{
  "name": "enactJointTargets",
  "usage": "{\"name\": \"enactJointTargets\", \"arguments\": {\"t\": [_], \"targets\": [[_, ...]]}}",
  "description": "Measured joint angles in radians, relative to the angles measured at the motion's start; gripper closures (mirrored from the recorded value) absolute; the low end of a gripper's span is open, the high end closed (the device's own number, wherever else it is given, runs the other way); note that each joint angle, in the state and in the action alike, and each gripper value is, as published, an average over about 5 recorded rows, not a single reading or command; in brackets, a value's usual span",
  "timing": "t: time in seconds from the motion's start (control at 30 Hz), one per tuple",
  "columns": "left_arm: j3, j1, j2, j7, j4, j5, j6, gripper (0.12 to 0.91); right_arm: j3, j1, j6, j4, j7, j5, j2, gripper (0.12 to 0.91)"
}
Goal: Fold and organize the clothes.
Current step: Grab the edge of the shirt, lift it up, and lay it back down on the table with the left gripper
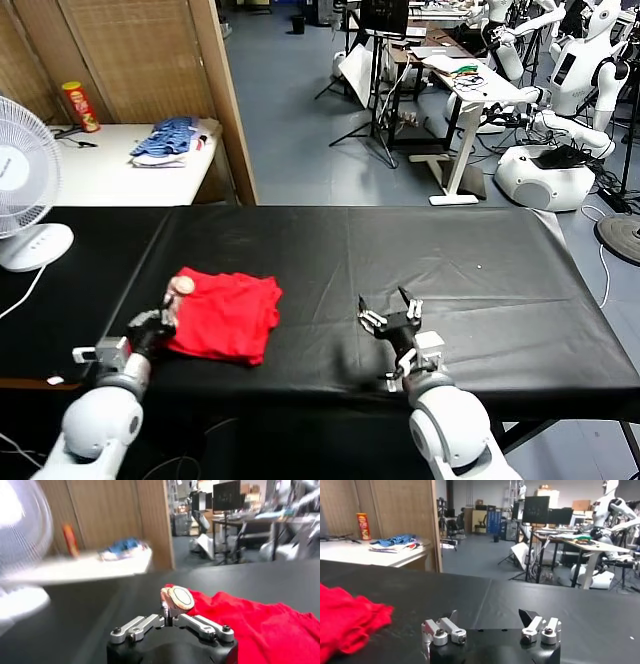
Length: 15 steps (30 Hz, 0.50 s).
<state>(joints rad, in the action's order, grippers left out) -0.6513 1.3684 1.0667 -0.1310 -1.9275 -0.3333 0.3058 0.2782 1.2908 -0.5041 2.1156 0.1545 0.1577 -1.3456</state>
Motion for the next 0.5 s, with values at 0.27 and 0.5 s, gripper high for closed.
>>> {"name": "enactJointTargets", "arguments": {"t": [0.27,0.5], "targets": [[-0.108,0.037,-0.169,0.026,-0.019,0.317,-0.058,0.876,0.004,0.028,-0.002,0.015,-0.005,0.011,-0.016,0.227],[-0.109,0.068,-0.184,0.032,-0.093,0.355,-0.01,0.876,0.011,0.041,-0.002,0.017,-0.007,0.012,-0.023,0.227]]}}
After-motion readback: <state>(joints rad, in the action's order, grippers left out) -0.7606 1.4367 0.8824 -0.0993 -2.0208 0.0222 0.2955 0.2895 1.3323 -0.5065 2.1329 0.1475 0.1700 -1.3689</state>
